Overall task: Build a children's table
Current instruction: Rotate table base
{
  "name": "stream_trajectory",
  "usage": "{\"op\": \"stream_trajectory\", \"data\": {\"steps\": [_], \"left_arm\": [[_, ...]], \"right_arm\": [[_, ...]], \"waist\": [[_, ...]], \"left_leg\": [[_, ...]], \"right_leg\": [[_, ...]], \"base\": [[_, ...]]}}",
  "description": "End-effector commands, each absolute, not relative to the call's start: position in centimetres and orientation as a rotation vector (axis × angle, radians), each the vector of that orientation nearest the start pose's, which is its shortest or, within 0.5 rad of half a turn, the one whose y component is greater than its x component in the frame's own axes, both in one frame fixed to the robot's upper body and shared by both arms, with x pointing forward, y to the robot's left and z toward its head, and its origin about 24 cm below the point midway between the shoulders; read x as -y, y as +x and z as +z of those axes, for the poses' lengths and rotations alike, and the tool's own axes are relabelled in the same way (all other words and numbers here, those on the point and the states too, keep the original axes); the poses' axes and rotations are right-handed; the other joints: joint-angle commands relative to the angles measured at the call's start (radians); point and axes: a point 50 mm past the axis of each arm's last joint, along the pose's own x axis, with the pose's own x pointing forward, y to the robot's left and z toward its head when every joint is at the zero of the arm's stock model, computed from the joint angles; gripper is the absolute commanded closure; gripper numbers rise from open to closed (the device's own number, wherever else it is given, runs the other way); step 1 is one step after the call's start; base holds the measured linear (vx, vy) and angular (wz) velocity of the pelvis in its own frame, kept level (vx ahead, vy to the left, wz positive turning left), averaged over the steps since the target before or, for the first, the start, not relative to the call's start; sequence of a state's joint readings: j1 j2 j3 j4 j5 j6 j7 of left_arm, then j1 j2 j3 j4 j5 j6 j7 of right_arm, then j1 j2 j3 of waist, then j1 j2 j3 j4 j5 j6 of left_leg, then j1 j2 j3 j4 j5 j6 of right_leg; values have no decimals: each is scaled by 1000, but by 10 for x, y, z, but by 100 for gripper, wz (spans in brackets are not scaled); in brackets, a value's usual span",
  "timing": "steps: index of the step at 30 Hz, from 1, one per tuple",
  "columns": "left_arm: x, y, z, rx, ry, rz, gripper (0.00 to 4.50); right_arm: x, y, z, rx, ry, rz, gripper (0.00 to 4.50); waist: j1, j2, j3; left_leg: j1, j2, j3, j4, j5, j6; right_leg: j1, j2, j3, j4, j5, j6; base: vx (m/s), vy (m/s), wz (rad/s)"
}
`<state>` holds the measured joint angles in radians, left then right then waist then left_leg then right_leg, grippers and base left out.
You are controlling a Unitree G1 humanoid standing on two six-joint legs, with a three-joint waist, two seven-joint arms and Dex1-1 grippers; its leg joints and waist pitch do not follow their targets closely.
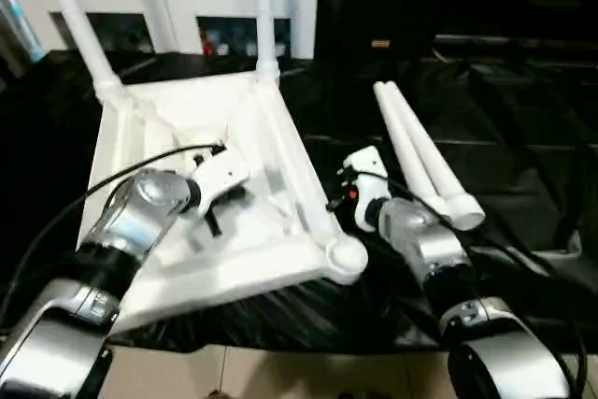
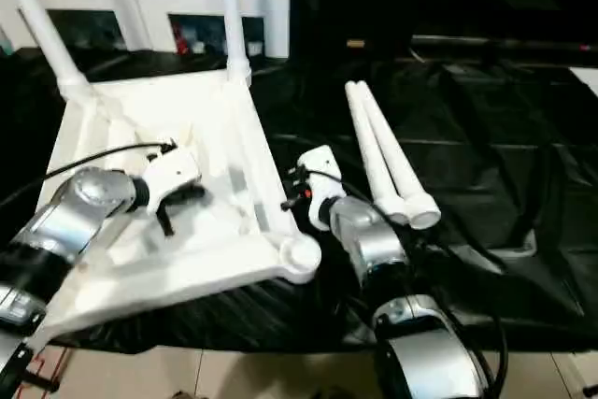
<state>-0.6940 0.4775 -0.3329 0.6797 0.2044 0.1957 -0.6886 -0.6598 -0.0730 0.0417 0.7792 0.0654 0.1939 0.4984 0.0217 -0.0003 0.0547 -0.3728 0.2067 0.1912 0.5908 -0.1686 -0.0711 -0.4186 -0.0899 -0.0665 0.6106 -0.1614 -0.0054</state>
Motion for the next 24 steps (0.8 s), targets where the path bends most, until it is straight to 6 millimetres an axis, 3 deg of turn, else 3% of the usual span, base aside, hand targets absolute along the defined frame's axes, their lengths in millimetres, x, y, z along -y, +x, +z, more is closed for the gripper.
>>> {"op": "stream_trajectory", "data": {"steps": [1, 9, 11, 13, 15, 16, 18, 20, 24], "left_arm": [[-194, 365, 74, -451, 807, -581, 450], [-199, 374, 79, -363, 864, -444, 450], [-192, 371, 86, -336, 777, -499, 450], [-183, 367, 93, -305, 677, -554, 450], [-174, 363, 102, -264, 585, -602, 450], [-169, 361, 106, -249, 522, -634, 450], [-164, 360, 110, -232, 458, -662, 409], [-161, 360, 111, -220, 430, -671, 400], [-149, 354, 113, -185, 350, -737, 369]], "right_arm": [[105, 354, 47, -325, -12, 595, 444], [131, 364, 60, -311, -31, 405, 444], [138, 366, 72, -281, 1, 399, 444], [148, 370, 82, -258, 11, 372, 411], [157, 374, 90, -254, -3, 342, 407], [164, 377, 93, -266, -21, 307, 396], [172, 380, 96, -276, -37, 269, 369], [176, 381, 97, -280, -43, 250, 354], [191, 385, 102, -311, -44, 196, 330]], "waist": [[2, 8, -74], [10, 9, -80], [14, 12, -79], [15, 13, -77], [14, 10, -75], [15, 6, -73], [14, 0, -72], [13, 1, -70], [12, -3, -73]], "left_leg": [[13, 12, -12, -67, -276, -8], [12, 10, -8, -61, -214, 0], [14, 11, -7, -61, -210, 5], [14, 13, -6, -61, -222, 6], [14, 15, -5, -61, -226, -3], [17, 14, -1, -60, -240, -2], [16, 10, -1, -59, -252, -6], [16, 8, 0, -59, -262, -6], [12, 8, -1, -57, -236, -1]], "right_leg": [[52, -37, 38, -74, -258, -191], [58, -34, 38, -64, -162, -213], [58, -39, 38, -63, -154, -229], [55, -39, 38, -65, -168, -235], [56, -40, 38, -64, -175, -249], [51, -36, 38, -69, -197, -247], [52, -38, 38, -70, -249, -231], [50, -36, 37, -76, -280, -210], [54, -36, 36, -74, -275, -204]], "base": [[0, 0, 0], [0, 0, 0], [0, 0, 0], [0, 0, 0], [0, 0, 0], [0, 0, 0], [0, 0, 0], [0, 0, 0], [0, 0, 0]]}}
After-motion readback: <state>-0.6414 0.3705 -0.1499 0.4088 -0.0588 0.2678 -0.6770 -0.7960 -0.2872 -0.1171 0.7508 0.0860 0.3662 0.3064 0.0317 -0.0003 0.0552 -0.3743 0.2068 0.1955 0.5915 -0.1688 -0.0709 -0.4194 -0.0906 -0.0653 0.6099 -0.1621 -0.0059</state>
